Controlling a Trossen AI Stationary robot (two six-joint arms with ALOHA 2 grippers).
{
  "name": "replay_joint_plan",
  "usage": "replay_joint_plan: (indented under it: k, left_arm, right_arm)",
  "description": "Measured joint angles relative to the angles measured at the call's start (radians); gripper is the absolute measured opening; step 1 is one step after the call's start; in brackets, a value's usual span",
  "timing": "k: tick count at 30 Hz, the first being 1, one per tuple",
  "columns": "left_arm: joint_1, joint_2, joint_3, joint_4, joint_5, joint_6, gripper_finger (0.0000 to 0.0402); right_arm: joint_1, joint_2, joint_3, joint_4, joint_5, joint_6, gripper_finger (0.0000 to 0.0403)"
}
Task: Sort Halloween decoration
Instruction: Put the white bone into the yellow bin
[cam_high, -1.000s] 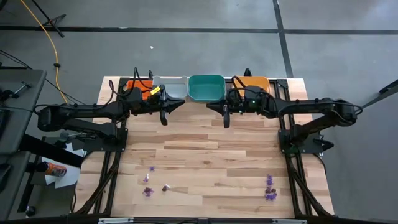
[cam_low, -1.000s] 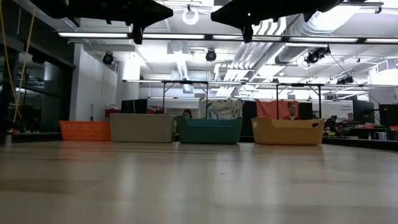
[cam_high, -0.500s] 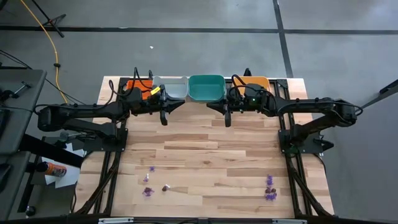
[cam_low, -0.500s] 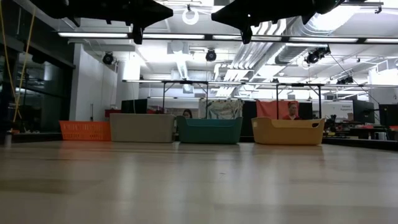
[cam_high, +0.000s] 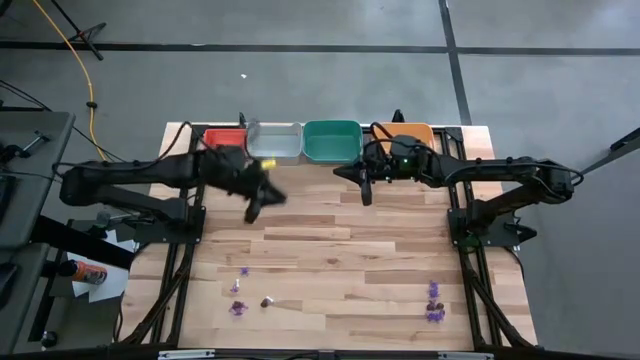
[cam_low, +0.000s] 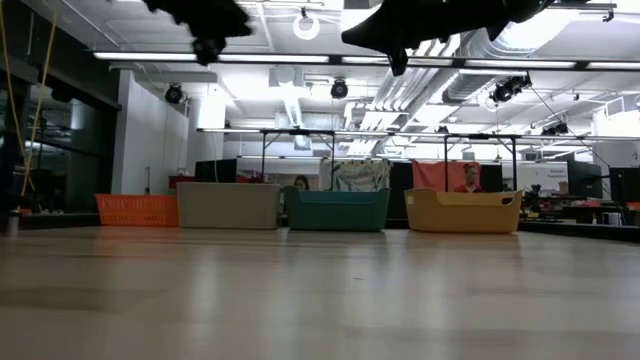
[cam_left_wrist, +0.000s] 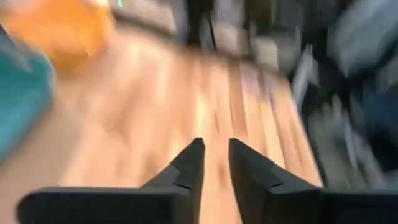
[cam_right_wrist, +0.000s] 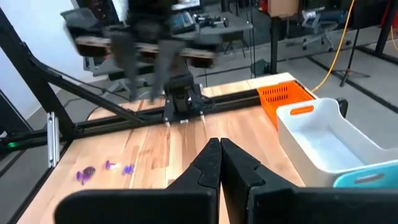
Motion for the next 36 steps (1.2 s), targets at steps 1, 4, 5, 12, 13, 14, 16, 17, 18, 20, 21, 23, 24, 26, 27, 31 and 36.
replay_joint_plan:
  k: [1,4,5,12,13,14,16,17,18,20,21,23,24,26,27,31,36]
  left_arm:
    - [-0.037,0.002,0.029,-0.104,-0.006,0.005,0.0088]
    - [-0.168,0.002,0.054,-0.337,-0.031,-0.131,0.0121]
    - [-0.213,0.003,0.045,-0.383,-0.032,-0.206,0.0130]
    - [-0.559,0.008,-0.141,-0.360,-0.094,-0.964,0.0160]
    - [-0.603,0.013,-0.169,-0.344,-0.100,-1.103,0.0160]
    - [-0.642,0.018,-0.197,-0.333,-0.104,-1.245,0.0160]
    - [-0.712,0.034,-0.241,-0.282,-0.105,-1.519,0.0160]
    - [-0.742,0.046,-0.260,-0.248,-0.106,-1.638,0.0160]
    - [-0.768,0.055,-0.277,-0.212,-0.107,-1.740,0.0160]
    - [-0.812,0.086,-0.301,-0.150,-0.107,-1.868,0.0160]
    - [-0.827,0.103,-0.306,-0.130,-0.107,-1.892,0.0160]
    - [-0.841,0.132,-0.312,-0.122,-0.107,-1.911,0.0160]
    - [-0.841,0.150,-0.313,-0.120,-0.107,-1.931,0.0160]
    - [-0.836,0.174,-0.314,-0.119,-0.122,-1.960,0.0160]
    - [-0.834,0.184,-0.313,-0.113,-0.135,-1.965,0.0160]
    - [-0.816,0.238,-0.313,-0.101,-0.148,-1.976,0.0160]
    - [-0.810,0.301,-0.313,-0.089,-0.148,-1.977,0.0160]
  right_arm:
    - [0.000,0.000,0.000,-0.008,0.000,0.000,0.0000]
    - [0.000,0.000,0.000,-0.038,0.000,0.000,0.0000]
    - [0.000,0.000,0.000,-0.050,0.000,0.000,0.0000]
    - [0.000,0.000,0.000,-0.141,0.000,-0.027,0.0000]
    - [0.000,0.000,0.000,-0.152,0.001,-0.034,0.0000]
    - [-0.001,0.000,0.000,-0.162,0.002,-0.036,0.0000]
    - [-0.005,0.000,0.000,-0.178,0.004,-0.037,0.0000]
    - [-0.007,0.000,0.000,-0.188,0.003,-0.037,0.0000]
    - [-0.011,0.000,0.000,-0.195,0.004,-0.036,0.0000]
    - [-0.019,0.000,0.000,-0.205,0.004,-0.037,0.0000]
    - [-0.023,0.000,0.000,-0.209,0.004,-0.037,0.0000]
    - [-0.033,0.000,0.000,-0.212,0.004,-0.037,0.0000]
    - [-0.039,0.000,0.000,-0.214,0.004,-0.037,0.0000]
    - [-0.050,0.000,0.000,-0.219,0.004,-0.036,0.0000]
    - [-0.054,0.000,0.000,-0.221,0.004,-0.037,0.0000]
    - [-0.073,0.000,0.000,-0.228,0.004,-0.036,0.0000]
    - [-0.089,0.000,0.000,-0.241,0.004,-0.035,0.0000]
